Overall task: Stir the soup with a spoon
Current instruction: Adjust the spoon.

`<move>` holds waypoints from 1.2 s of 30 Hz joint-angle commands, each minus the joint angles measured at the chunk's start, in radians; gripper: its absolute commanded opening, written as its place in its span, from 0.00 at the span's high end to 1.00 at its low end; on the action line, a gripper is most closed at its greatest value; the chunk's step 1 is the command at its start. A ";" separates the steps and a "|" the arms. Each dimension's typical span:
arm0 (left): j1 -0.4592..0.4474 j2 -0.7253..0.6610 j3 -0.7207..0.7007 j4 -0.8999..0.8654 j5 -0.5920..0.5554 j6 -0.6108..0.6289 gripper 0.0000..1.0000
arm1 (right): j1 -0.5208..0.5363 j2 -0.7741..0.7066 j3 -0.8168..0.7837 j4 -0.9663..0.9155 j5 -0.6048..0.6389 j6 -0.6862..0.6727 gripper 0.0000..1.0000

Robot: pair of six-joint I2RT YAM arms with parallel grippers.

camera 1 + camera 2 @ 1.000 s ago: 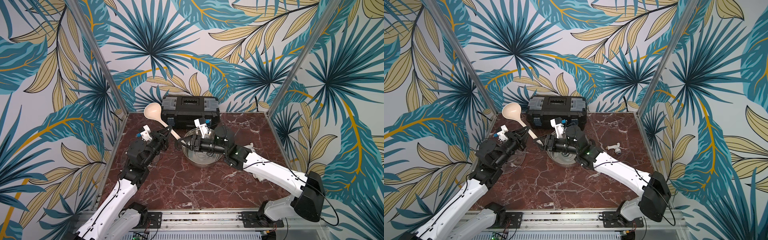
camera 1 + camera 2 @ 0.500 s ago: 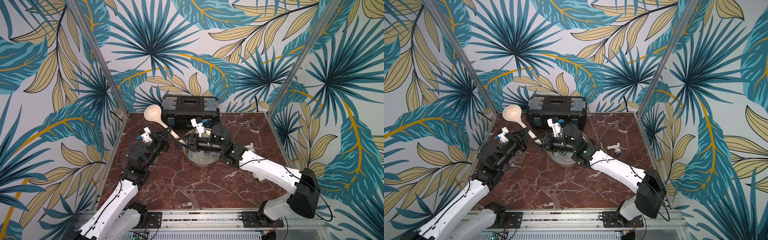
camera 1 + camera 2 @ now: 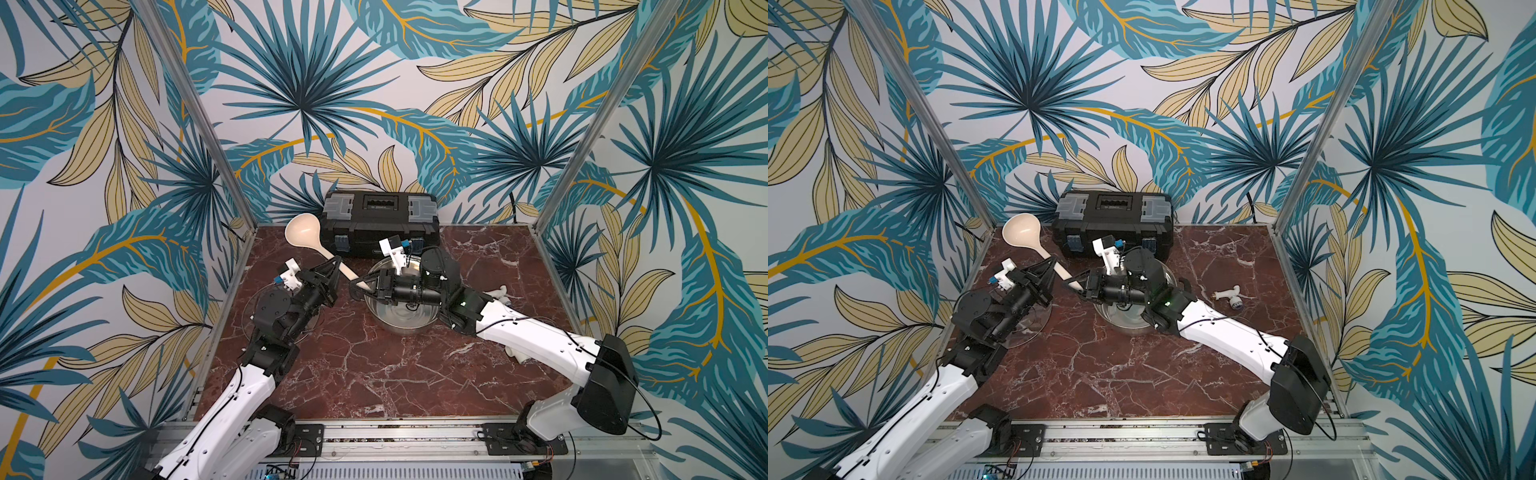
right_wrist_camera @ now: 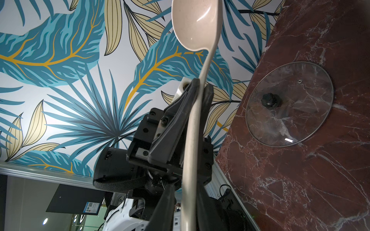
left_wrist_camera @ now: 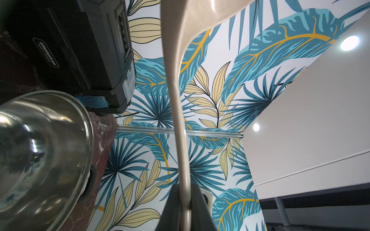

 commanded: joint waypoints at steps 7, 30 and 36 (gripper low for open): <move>0.005 -0.056 -0.039 -0.054 0.003 -0.003 1.00 | 0.004 -0.008 0.027 0.000 0.003 -0.016 0.93; 0.006 -0.070 0.188 -0.545 0.123 0.372 0.00 | -0.019 0.060 0.571 -1.149 0.621 -0.738 1.00; 0.005 0.044 0.482 -0.887 0.134 0.837 0.00 | -0.020 0.018 0.588 -1.377 0.801 -0.855 1.00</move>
